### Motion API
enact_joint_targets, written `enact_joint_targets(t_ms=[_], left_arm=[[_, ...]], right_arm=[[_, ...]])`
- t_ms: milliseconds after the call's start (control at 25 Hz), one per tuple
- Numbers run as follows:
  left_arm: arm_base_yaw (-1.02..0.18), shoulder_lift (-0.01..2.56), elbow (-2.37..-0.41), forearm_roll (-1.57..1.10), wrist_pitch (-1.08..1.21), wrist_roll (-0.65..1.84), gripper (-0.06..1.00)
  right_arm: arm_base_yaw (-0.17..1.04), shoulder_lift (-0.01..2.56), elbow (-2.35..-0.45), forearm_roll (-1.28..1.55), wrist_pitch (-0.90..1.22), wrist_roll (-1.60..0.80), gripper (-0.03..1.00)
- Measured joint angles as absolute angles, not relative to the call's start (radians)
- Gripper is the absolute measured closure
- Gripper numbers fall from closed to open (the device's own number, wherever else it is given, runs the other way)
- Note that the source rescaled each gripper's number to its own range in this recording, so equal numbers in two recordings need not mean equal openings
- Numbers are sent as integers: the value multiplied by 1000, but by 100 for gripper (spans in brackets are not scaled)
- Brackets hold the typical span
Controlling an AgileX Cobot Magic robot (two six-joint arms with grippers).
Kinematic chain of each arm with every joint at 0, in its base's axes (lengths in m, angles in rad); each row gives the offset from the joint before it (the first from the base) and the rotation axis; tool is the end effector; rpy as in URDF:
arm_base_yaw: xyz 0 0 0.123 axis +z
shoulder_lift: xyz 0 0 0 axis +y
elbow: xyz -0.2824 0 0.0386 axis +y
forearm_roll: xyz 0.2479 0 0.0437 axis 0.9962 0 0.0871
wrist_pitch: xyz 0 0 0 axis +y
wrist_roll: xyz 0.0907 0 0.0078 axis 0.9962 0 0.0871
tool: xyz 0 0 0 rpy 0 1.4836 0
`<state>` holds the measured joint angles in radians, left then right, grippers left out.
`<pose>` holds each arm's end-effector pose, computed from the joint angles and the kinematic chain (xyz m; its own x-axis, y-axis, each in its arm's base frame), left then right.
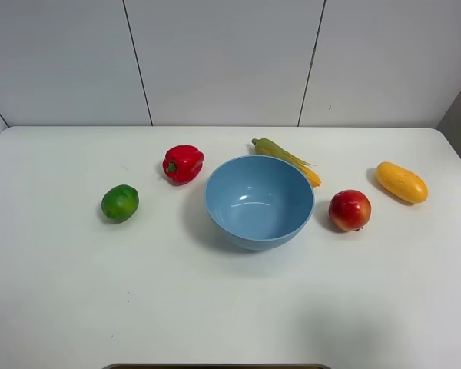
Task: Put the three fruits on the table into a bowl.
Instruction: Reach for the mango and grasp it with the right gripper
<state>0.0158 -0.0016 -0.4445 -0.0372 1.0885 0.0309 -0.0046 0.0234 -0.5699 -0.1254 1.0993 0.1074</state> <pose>-0.0004 -0.0030 0.2595 -0.5266 0.0053 -0.8501 0.0194 0.9998 -0.0058 -0.0115 -0.0101 0.2939 -0.4403 0.0519 -0.8963 0.1265 0.9919 -0.0047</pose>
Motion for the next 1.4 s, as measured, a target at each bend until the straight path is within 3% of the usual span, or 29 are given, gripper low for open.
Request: enact_joint_targets(t_ms=[640, 1400], left_arm=[[16, -2, -445, -37, 1089, 31, -6], [16, -2, -445, -37, 1089, 31, -6]], right_arm=[[-5, 64, -583, -125, 1099, 107, 53], [-5, 850, -984, -162, 1057, 107, 53]])
